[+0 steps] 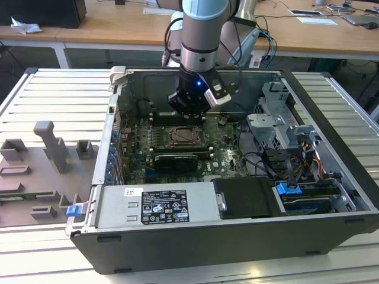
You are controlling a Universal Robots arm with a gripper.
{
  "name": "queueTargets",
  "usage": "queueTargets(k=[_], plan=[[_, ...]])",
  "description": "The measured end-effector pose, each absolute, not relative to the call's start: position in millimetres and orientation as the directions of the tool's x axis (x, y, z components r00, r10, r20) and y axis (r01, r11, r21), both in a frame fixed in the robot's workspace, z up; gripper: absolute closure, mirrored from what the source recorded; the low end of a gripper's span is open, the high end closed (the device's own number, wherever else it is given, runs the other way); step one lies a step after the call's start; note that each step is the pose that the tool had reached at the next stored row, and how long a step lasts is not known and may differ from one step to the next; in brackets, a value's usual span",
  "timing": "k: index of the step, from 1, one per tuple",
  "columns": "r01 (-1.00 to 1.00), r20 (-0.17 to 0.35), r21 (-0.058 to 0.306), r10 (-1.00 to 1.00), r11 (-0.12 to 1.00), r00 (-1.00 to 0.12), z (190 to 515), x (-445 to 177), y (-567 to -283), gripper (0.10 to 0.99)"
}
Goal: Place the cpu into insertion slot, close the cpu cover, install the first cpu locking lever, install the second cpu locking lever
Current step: 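Install the second cpu locking lever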
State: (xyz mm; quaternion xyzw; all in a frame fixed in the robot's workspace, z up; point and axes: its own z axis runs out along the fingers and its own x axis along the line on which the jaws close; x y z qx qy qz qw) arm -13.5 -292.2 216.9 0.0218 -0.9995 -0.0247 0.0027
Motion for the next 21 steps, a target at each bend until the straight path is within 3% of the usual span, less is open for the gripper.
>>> queueTargets(k=[8,21], plan=[[-0.043,0.004,0.05,-0.044,0.998,-0.999,246.9,-13.4,-293.0,0.98],[-0.041,0.004,0.049,-0.041,0.998,-0.999,247.0,-13.5,-333.2,0.98]])
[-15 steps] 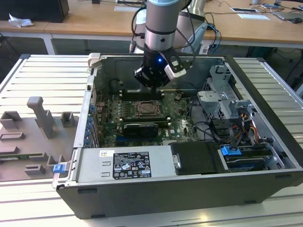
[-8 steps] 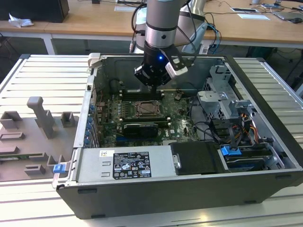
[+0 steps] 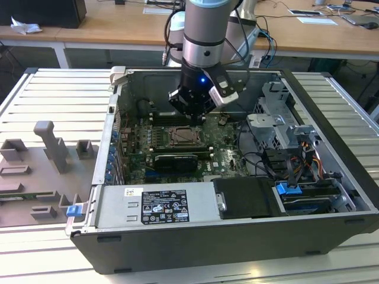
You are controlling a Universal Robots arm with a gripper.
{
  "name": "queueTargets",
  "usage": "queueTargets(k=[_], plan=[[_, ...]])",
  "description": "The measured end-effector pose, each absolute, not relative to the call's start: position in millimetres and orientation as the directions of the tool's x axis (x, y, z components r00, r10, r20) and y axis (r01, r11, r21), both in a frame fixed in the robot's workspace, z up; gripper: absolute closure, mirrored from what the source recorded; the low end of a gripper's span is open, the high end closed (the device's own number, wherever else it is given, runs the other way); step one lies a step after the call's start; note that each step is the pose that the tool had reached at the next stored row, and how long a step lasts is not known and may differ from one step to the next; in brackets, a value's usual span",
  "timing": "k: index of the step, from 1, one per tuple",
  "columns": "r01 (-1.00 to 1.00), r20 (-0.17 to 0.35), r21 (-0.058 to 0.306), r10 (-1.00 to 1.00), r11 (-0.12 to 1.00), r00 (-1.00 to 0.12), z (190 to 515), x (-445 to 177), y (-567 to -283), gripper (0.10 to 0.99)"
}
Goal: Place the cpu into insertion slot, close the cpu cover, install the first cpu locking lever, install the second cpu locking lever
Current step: 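Install the second cpu locking lever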
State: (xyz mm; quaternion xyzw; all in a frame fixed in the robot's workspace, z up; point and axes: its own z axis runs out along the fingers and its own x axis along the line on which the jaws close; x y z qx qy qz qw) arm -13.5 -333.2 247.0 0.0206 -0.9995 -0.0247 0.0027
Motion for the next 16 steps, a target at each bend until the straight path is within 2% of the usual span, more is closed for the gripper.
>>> queueTargets(k=[6,16], plan=[[-0.039,0.005,0.049,-0.039,0.998,-0.999,246.9,-13.5,-348.8,0.98],[-0.038,0.004,0.05,-0.038,0.998,-0.999,239.8,-15.3,-356.8,0.98]])
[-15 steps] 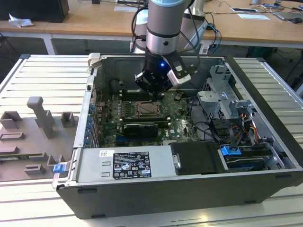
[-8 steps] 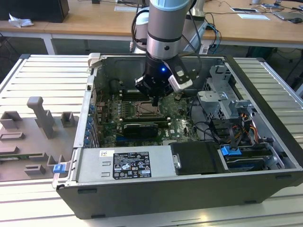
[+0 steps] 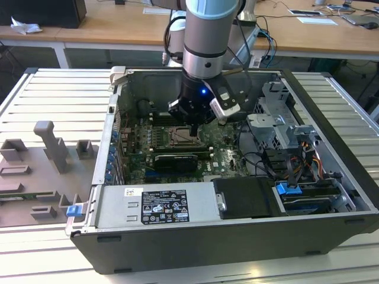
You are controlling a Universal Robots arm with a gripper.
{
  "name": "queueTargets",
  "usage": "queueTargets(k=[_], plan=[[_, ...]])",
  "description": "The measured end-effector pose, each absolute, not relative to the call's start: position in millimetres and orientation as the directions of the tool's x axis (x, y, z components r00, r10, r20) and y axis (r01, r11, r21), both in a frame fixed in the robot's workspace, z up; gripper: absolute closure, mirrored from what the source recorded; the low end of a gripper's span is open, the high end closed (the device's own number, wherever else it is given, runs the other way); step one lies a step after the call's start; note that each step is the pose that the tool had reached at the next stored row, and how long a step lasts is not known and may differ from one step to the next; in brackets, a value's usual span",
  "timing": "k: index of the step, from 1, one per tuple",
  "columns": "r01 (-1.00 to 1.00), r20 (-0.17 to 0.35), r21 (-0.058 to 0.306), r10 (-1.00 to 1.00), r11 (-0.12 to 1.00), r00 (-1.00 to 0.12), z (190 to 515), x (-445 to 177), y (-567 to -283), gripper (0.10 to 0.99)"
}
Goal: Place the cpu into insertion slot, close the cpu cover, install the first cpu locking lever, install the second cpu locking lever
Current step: 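Install the second cpu locking lever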
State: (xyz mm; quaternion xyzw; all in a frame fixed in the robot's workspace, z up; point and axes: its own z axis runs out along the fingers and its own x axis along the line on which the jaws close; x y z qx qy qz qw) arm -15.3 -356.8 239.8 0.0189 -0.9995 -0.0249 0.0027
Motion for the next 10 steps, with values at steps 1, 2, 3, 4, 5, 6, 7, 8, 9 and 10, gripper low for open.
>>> queueTargets(k=[1,2,3,4,5,6,7,8,9,10], plan=[[-0.037,0.004,0.051,-0.038,0.998,-0.999,239.6,-15.8,-357.8,0.98],[-0.037,0.004,0.053,-0.038,0.998,-0.999,239.5,-17.2,-358.5,0.98],[-0.038,0.004,0.057,-0.038,0.998,-0.999,239.4,-19.3,-359.2,0.98],[-0.038,0.004,0.066,-0.038,0.997,-0.999,239.3,-25.2,-361.2,0.98],[-0.038,0.004,0.07,-0.038,0.997,-0.999,239.2,-28.4,-363.8,0.98],[-0.038,0.004,0.074,-0.038,0.997,-0.999,239.1,-31.6,-367.6,0.98],[-0.038,0.003,0.077,-0.038,0.996,-0.999,239.0,-36.9,-371.3,0.98],[-0.038,0.003,0.079,-0.038,0.996,-0.999,238.6,-42.8,-372.6,0.98],[-0.038,0.003,0.081,-0.038,0.996,-0.999,236.3,-49.9,-372.9,0.98],[-0.038,0.003,0.081,-0.038,0.996,-0.999,234.7,-51.6,-372.9,0.98]])
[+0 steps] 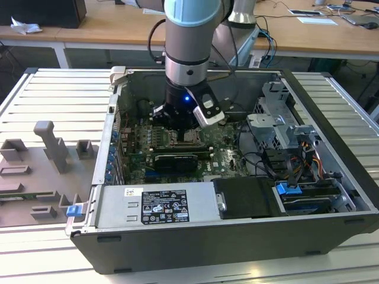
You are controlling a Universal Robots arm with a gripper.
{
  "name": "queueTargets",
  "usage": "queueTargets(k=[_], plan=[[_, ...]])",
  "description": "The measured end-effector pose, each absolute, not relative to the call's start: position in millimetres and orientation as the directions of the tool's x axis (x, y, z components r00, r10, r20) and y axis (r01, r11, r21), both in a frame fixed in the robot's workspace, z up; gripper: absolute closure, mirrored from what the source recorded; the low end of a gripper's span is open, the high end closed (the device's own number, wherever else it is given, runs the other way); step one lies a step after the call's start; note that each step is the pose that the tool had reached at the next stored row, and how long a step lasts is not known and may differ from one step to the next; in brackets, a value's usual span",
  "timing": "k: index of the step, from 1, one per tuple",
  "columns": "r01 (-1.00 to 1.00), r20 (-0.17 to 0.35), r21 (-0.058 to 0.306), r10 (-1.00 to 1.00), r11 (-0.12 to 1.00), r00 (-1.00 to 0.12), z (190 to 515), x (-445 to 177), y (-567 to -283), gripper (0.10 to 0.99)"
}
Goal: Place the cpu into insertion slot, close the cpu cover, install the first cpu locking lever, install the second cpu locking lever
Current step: 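Install the second cpu locking lever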
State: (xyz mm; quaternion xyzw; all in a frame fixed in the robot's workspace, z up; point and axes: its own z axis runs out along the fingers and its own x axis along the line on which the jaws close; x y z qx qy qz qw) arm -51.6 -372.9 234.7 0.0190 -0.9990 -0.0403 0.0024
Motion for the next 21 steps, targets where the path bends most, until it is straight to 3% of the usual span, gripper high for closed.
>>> queueTargets(k=[5,13,21], plan=[[-0.038,0.003,0.09,-0.039,0.995,-0.999,223.1,-58.4,-373.5,0.98],[-0.054,0.0,0.154,-0.055,0.987,-0.999,214.1,-68.6,-379.6,0.98],[-0.054,-0.002,0.191,-0.055,0.98,-0.999,203.7,-73.5,-381.7,0.98]])
